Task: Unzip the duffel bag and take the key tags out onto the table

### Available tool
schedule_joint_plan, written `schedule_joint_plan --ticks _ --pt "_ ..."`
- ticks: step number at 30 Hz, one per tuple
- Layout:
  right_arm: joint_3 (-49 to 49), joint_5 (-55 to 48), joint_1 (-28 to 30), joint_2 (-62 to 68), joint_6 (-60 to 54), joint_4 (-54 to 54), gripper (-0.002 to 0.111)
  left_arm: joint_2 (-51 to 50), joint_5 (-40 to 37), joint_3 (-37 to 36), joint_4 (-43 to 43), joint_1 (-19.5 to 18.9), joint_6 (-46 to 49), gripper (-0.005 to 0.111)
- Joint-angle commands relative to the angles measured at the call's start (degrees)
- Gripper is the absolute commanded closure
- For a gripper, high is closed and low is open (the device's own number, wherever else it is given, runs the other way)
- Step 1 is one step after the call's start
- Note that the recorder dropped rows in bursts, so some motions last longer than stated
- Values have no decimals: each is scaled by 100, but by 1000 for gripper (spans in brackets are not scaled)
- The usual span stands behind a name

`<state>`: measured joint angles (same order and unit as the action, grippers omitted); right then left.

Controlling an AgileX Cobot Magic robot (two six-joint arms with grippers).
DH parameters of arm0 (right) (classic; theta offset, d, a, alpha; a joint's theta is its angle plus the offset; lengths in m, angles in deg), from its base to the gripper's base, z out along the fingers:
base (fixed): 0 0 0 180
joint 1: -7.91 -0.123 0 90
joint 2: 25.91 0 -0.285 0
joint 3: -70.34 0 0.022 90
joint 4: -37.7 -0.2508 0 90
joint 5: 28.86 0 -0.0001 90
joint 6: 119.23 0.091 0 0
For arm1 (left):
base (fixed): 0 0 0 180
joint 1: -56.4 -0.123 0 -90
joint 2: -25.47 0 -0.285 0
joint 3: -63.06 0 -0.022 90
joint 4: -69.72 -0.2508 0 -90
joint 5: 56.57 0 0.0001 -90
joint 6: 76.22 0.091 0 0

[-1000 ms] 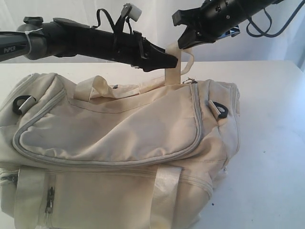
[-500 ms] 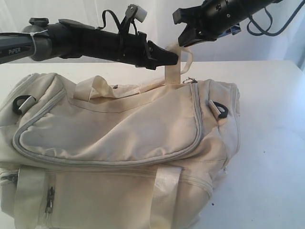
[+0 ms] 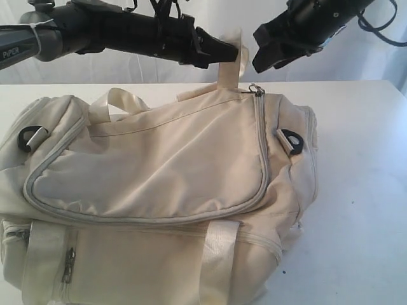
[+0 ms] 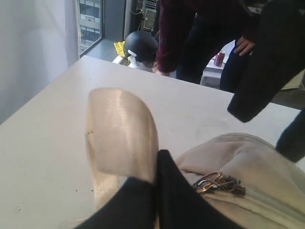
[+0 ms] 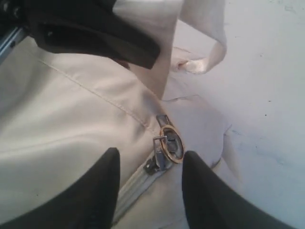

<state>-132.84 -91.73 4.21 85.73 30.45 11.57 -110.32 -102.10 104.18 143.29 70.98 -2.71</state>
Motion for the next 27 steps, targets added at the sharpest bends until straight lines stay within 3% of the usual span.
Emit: schedule_joint_plan --ticks 1,5,14,16,19,27 --pt "-7 141 -126 240 -129 193 67 136 -227 163 132 -28 -221 107" --pt "-7 713 -126 347 231 407 59 136 -262 163 63 -28 -221 107" --pt "-7 523 -126 705 329 242 60 136 -372 163 -71 -17 -221 107" --pt "-7 465 -126 718 381 242 72 136 -372 163 -83 -17 -233 107" --pt "-7 584 -126 718 509 231 108 136 -372 163 -83 -17 -310 107" --pt "-7 678 -126 501 509 210 108 136 -372 163 -186 -17 -474 107"
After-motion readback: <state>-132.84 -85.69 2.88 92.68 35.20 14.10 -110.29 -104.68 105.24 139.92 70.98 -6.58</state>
